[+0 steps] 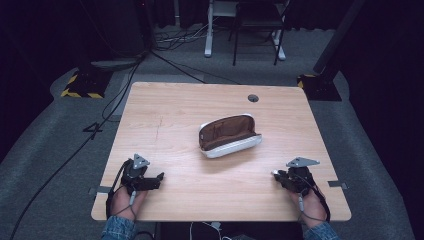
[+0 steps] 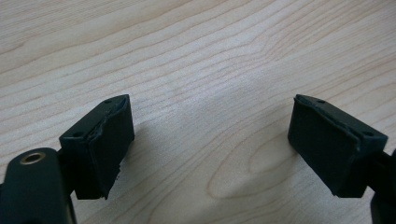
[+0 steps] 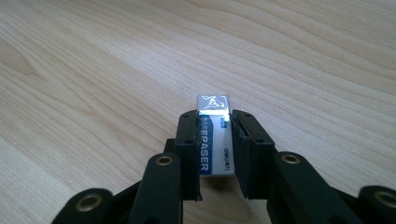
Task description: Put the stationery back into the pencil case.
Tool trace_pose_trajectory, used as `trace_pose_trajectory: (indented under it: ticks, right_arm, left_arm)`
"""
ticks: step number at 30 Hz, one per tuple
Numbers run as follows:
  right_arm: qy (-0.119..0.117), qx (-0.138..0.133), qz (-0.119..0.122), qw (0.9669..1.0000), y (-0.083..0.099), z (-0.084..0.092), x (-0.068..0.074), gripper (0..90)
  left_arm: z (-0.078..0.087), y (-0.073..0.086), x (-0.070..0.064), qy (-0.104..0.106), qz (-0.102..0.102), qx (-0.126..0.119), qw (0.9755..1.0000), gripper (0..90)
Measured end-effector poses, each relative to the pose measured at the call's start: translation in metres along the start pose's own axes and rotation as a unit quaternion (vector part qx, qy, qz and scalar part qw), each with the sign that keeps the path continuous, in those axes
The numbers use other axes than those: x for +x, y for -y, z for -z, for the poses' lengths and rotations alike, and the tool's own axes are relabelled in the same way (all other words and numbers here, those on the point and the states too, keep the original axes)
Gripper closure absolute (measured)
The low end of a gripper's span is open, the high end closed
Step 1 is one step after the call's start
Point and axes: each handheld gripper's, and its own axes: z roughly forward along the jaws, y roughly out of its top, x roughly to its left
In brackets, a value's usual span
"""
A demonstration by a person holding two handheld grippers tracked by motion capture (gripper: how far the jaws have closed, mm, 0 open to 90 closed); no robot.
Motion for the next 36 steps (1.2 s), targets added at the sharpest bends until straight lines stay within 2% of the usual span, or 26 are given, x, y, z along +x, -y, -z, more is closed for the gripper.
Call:
trace_pose_trajectory:
  ticks: [8, 21, 29, 36]
  right_arm:
    - [-0.007, -0.007, -0.008, 0.9999, 0.000, 0.003, -0.003, 73.2]
    - [-0.028, -0.046, -0.020, 0.9983, -0.012, 0.036, -0.010, 73.2]
    - [-0.038, -0.065, -0.004, 0.9972, -0.027, 0.049, -0.011, 73.2]
    - [-0.050, -0.076, -0.006, 0.9959, -0.044, 0.054, -0.015, 73.2]
  left_arm:
    - [0.000, 0.000, 0.000, 0.000, 0.000, 0.000, 1.0000, 14.8]
    - [0.000, 0.000, 0.000, 0.001, 0.001, 0.000, 1.0000, 14.9]
    - [-0.001, -0.001, -0.001, 0.000, -0.001, 0.000, 1.0000, 14.8]
    - [-0.001, -0.001, -0.002, -0.001, -0.001, 0.000, 1.0000, 15.0]
